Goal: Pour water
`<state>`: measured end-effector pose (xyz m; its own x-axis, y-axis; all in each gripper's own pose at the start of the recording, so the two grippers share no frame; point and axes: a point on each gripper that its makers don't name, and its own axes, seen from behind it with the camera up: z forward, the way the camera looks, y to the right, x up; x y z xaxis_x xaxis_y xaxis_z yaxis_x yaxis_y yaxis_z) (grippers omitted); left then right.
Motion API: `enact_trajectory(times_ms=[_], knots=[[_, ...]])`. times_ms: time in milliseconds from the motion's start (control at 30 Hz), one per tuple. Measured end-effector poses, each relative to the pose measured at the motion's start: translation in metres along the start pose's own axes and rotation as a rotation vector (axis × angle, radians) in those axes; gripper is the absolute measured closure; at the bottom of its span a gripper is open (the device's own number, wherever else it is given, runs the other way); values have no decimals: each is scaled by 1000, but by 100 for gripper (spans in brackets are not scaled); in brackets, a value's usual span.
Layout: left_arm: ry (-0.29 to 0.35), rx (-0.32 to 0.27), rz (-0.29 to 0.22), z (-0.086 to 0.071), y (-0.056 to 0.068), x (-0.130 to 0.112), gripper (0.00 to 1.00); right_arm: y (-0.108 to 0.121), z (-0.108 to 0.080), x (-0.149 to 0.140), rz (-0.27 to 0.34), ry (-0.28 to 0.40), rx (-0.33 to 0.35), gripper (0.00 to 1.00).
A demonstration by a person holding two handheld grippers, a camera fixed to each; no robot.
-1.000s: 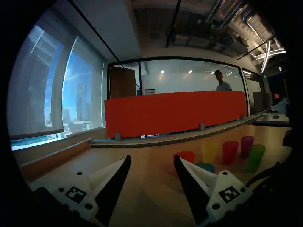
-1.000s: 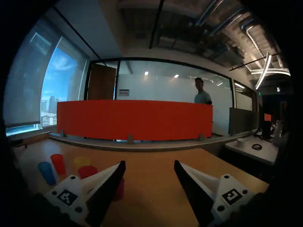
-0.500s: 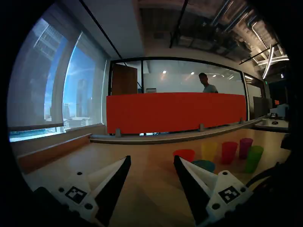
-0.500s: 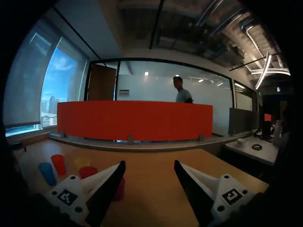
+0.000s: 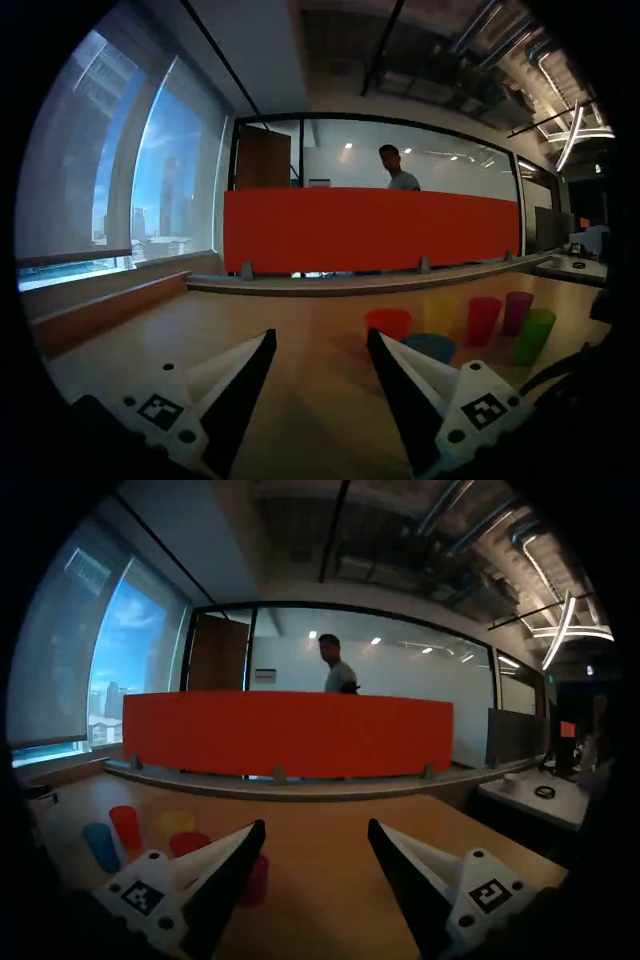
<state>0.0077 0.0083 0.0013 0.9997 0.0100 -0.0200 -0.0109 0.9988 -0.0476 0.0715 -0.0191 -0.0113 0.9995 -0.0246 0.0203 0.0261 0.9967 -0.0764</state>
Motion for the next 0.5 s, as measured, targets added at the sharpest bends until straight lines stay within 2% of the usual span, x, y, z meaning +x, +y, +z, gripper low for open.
enact_trajectory(times_ms=[500], knots=[[-2,-1,1,1,0,-1,16,9,-7,0,12,20,10,1]])
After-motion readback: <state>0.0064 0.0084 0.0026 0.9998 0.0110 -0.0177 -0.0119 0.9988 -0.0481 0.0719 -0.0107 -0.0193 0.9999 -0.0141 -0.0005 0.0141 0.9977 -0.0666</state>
